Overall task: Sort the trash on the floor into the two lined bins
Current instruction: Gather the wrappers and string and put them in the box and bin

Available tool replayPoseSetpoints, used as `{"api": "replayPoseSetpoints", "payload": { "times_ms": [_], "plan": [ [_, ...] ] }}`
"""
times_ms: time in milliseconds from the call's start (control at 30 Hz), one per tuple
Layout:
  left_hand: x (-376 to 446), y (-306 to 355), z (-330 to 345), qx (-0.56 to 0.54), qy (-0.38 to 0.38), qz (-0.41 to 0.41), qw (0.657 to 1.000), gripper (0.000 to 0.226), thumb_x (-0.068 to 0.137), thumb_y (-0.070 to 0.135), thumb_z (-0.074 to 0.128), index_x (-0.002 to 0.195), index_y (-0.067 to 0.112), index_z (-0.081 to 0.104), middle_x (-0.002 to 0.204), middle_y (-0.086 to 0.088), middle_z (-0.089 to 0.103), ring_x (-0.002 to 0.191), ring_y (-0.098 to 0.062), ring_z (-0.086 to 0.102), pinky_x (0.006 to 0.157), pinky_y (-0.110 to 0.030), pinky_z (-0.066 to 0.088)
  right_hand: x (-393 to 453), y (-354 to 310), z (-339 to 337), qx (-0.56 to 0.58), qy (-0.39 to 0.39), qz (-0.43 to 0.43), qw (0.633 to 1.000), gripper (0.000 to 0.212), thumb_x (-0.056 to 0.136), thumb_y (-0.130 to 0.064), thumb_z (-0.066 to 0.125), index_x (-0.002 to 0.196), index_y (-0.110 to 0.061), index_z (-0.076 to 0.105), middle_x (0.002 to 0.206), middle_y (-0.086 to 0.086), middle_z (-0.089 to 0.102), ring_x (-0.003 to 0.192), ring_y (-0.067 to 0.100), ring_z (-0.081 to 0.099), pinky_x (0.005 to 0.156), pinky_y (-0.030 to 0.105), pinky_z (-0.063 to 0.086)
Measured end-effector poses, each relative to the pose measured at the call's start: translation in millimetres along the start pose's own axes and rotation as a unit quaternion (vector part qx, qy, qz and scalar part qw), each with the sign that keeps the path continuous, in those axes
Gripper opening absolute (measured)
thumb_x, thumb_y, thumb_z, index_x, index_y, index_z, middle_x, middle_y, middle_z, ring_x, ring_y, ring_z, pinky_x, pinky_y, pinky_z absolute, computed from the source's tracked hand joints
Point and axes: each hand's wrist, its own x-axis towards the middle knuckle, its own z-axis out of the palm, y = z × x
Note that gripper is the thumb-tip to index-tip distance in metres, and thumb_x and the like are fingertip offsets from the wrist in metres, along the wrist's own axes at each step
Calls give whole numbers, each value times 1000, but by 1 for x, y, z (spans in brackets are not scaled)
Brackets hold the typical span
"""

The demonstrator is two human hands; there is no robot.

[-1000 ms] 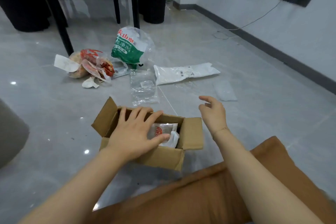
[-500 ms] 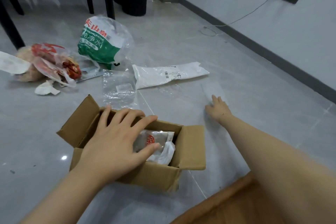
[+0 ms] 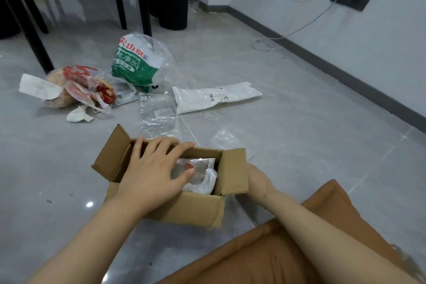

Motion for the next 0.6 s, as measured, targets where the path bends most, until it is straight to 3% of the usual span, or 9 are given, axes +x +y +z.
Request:
{"api": "replayPoseSetpoints", "payload": {
  "times_ms": [100, 200, 267, 400, 500, 567, 600],
  "plan": [
    [-18, -1, -10, 0, -18, -27, 999, 66, 78, 70, 16, 139, 49, 32, 136, 18, 38, 135, -9, 27, 118, -49, 0, -5, -14, -4, 28, -24, 22, 999, 27, 92, -21, 50, 114, -15, 64, 120, 7, 63, 111, 28, 57, 89, 32, 44],
    [-40, -9, -17, 15, -44, -41, 998, 69, 76, 72, 11, 140, 51, 26, 138, 22, 33, 137, -7, 23, 119, -48, -1, 14, -14, -4, 98, 88, 69, 989, 29, 84, -24, 59, 112, -17, 62, 118, 2, 59, 112, 22, 54, 85, 30, 44],
    [-58, -13, -24, 10, -47, -54, 997, 70, 75, 73, 12, 140, 51, 27, 139, 21, 34, 137, -8, 24, 119, -48, -1, 30, -12, -7, 101, 131, 98, 981, 42, 81, -30, 67, 119, -16, 54, 121, 4, 51, 117, 23, 48, 89, 34, 44],
    [-74, -17, -33, 22, -59, -74, 995, 72, 73, 73, 9, 140, 51, 26, 140, 23, 31, 137, -7, 22, 119, -48, 0, 51, -6, 7, 116, 68, 203, 970, 66, 70, -52, 74, 119, -15, 50, 123, 6, 49, 119, 27, 45, 92, 37, 41],
    [-68, -14, -39, -5, -40, -79, 996, 67, 76, 70, 13, 134, 49, 38, 134, 22, 36, 132, -8, 28, 117, -44, 8, 53, -13, 24, 93, 54, 208, 972, 41, 73, -46, 68, 98, -15, 60, 108, 6, 61, 105, 29, 56, 83, 32, 44],
    [-60, -15, -42, -37, -13, -99, 994, 50, 84, 65, 30, 125, 45, 50, 126, 22, 42, 124, -7, 33, 111, -38, 18, 53, -19, 23, 136, 81, 191, 969, 19, 75, -32, 65, 75, -15, 57, 84, 5, 63, 86, 27, 60, 67, 29, 42],
    [-56, -16, -44, -60, 8, -108, 992, 37, 89, 56, 42, 120, 41, 55, 122, 21, 46, 119, -7, 37, 106, -34, 23, 51, -24, 18, 199, 98, 170, 960, 21, 77, -26, 65, 65, -15, 51, 70, 3, 57, 73, 24, 57, 59, 28, 38]
  ]
}}
